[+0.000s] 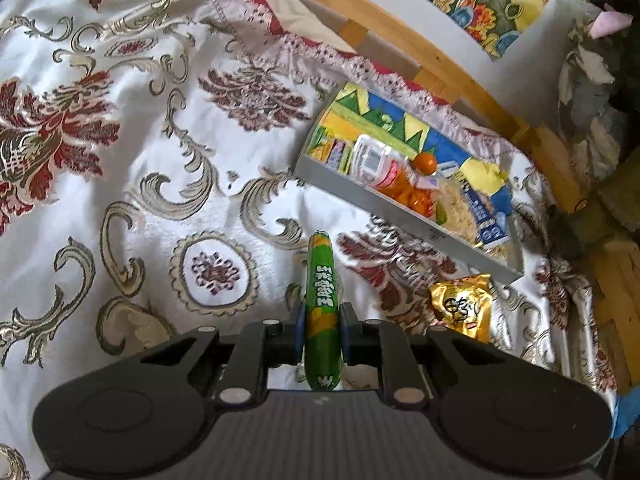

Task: Organize snacks
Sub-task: 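Carry both snacks over the grey tray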

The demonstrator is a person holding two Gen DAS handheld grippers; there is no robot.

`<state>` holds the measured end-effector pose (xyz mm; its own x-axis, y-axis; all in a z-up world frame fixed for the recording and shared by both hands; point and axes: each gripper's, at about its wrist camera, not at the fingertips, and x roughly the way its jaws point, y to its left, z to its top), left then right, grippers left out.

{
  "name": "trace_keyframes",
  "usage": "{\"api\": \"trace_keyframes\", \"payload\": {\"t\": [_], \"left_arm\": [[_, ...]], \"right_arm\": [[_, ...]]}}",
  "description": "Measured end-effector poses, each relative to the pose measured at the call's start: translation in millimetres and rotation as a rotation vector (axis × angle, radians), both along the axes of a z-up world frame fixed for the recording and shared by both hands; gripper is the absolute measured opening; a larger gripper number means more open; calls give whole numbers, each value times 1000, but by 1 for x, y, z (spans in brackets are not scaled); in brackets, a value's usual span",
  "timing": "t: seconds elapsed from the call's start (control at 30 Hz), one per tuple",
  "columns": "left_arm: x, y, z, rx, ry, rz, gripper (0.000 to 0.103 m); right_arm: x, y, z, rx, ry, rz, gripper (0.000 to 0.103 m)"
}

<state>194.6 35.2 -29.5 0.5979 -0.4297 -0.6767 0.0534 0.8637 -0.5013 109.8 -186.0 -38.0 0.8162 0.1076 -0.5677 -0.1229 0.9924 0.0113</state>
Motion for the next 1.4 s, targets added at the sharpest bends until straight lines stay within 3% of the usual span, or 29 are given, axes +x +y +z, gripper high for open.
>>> {"api": "trace_keyframes", "payload": {"t": [0.2, 0.33, 0.6, 0.73, 1.0, 1.2, 1.4], "left_arm": [[11, -7, 18, -18, -45, 10, 18], [39, -21, 32, 62, -112, -17, 18], [125, -56, 47, 120, -205, -62, 18], [167, -79, 44, 156, -235, -83, 18], [218, -116, 17, 198, -205, -128, 18], [226, -131, -3, 227, -176, -148, 18], [227, -134, -10, 237, -148, -135, 19]], "right_arm": [[6, -10, 3, 28, -20, -28, 47], [25, -19, 10, 61, -40, -43, 47], [118, -46, 37, 85, -124, -78, 47], [170, -65, 41, 89, -119, -109, 47], [243, -102, 22, 117, -6, -163, 47], [261, -107, 7, 98, 57, -154, 47], [268, -107, 6, 105, 65, -154, 49]]}}
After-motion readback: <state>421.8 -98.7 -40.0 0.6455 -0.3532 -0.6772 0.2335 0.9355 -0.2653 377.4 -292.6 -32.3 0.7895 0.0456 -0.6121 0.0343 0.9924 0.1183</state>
